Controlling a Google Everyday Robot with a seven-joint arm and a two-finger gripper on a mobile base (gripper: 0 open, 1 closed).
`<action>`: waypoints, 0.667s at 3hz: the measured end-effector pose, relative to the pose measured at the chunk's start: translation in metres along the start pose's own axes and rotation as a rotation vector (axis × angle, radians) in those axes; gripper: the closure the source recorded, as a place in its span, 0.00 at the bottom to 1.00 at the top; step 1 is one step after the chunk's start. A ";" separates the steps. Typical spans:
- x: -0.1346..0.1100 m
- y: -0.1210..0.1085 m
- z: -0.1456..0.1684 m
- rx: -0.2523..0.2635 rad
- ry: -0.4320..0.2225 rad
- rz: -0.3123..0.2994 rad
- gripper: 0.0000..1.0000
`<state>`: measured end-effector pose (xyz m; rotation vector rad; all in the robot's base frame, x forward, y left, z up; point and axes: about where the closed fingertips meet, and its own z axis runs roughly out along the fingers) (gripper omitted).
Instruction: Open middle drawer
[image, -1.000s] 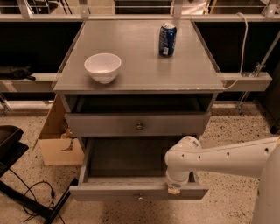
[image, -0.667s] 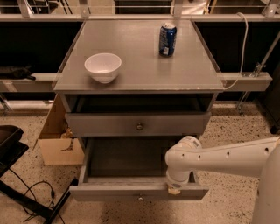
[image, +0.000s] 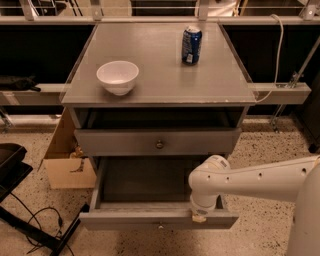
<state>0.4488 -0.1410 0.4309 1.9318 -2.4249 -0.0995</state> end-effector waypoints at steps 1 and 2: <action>-0.001 0.000 0.000 0.000 0.000 0.000 1.00; -0.001 0.001 -0.001 -0.012 0.001 0.001 1.00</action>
Offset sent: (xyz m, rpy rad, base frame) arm -0.0280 -0.0080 -0.0188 0.0221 0.2095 -0.0119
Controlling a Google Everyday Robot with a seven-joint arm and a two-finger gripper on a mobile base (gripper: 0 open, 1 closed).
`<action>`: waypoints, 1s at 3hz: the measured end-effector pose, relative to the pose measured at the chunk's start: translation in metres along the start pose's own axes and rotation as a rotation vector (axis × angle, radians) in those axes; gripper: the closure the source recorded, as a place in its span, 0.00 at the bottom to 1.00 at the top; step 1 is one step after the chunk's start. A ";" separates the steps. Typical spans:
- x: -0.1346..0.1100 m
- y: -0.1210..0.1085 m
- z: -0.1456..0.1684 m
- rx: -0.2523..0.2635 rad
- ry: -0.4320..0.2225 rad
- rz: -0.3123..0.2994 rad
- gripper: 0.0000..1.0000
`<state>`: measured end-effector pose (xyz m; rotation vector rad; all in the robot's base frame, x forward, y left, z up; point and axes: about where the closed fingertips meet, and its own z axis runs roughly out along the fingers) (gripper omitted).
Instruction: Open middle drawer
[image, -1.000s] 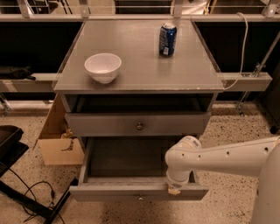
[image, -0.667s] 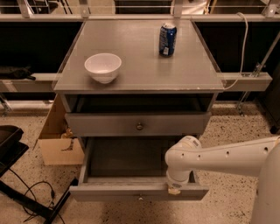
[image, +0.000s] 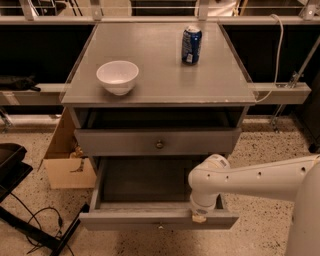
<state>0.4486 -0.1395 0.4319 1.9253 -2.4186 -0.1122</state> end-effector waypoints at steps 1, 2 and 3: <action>0.002 0.000 0.000 -0.013 0.001 0.008 0.97; 0.002 0.000 0.000 -0.013 0.001 0.008 0.73; 0.002 0.000 0.000 -0.013 0.001 0.008 0.51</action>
Offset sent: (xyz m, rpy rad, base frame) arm -0.0009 -0.0021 -0.0002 0.0008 0.0130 -0.0080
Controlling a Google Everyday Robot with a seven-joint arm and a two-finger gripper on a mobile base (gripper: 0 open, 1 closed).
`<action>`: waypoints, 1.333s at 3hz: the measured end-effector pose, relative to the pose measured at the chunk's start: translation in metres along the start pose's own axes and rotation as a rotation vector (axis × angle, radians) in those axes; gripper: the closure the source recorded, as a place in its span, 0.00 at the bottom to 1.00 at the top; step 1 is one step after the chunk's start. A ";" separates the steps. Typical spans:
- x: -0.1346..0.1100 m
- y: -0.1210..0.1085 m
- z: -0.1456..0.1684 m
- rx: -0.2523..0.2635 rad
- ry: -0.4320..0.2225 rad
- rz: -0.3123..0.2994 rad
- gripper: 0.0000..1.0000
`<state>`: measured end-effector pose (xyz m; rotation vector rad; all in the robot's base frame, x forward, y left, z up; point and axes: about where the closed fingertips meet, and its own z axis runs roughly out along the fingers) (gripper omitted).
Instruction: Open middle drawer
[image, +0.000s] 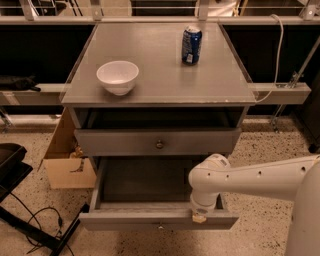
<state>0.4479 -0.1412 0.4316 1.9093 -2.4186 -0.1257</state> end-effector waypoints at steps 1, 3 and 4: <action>0.000 0.000 0.000 0.000 0.000 0.000 0.27; 0.001 0.011 -0.037 0.042 -0.069 -0.039 0.00; 0.005 0.026 -0.108 0.135 -0.120 -0.132 0.00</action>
Offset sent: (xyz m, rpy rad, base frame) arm 0.0017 -0.0002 0.0085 0.0222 -0.0330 0.0032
